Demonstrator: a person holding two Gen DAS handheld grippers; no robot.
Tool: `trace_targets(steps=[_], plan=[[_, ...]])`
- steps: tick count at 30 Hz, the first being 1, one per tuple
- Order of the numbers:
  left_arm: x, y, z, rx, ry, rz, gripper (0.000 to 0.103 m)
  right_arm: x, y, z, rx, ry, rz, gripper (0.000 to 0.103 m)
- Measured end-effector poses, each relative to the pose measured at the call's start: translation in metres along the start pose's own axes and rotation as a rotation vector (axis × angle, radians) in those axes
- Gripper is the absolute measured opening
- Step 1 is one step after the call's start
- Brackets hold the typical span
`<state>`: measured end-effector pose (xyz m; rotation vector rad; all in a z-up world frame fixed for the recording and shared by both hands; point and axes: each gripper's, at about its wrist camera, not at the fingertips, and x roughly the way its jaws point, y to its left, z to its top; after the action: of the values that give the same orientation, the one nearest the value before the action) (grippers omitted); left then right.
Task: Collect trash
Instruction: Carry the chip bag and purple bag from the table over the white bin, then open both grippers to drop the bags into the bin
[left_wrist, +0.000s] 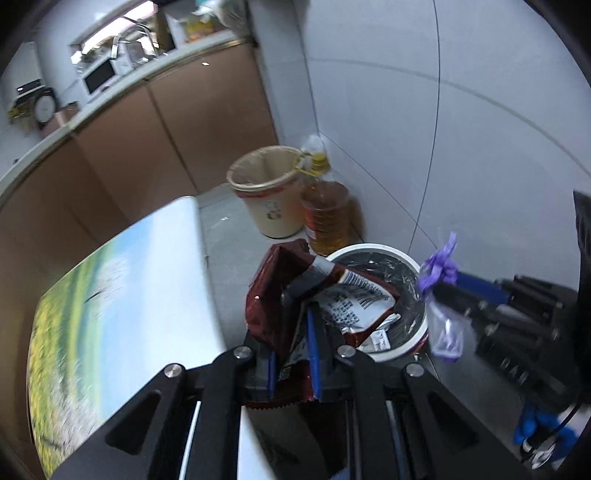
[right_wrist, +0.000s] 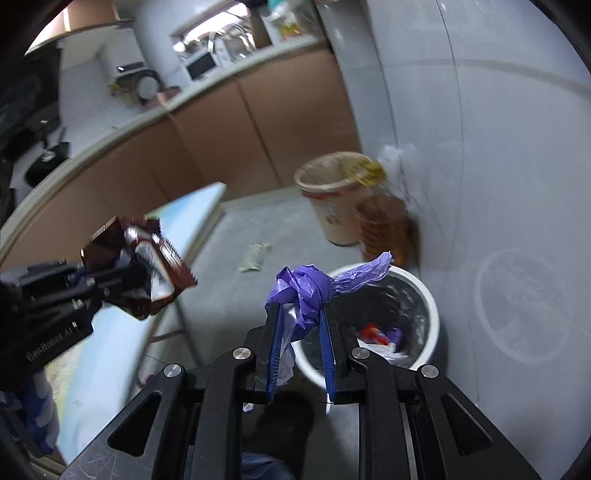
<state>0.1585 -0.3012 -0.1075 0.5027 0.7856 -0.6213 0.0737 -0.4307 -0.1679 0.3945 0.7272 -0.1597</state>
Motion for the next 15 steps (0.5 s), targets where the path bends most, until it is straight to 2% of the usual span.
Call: trace_targets(steps=[6, 8, 10, 12, 14, 15], plan=[[0.074, -0.021, 0.035, 0.015, 0.088, -0.035, 0.018, 0.062, -0.032, 0.006, 0.009, 0.071, -0.070, 0.020], [0.091, -0.025, 0.041, 0.016, 0.106, -0.045, 0.022, 0.079, -0.037, 0.008, 0.009, 0.092, -0.086, 0.021], [0.109, -0.029, 0.045, 0.005, 0.121, -0.055, 0.035, 0.098, -0.044, 0.009, 0.010, 0.114, -0.102, 0.023], [0.121, -0.031, 0.047, -0.012, 0.123, -0.077, 0.039, 0.111, -0.051, 0.010, 0.017, 0.126, -0.113, 0.023], [0.127, -0.030, 0.048, -0.032, 0.132, -0.104, 0.043, 0.123, -0.057, 0.010, 0.024, 0.136, -0.127, 0.028], [0.130, -0.029, 0.049, -0.041, 0.134, -0.112, 0.045, 0.126, -0.059, 0.009, 0.028, 0.139, -0.133, 0.034]])
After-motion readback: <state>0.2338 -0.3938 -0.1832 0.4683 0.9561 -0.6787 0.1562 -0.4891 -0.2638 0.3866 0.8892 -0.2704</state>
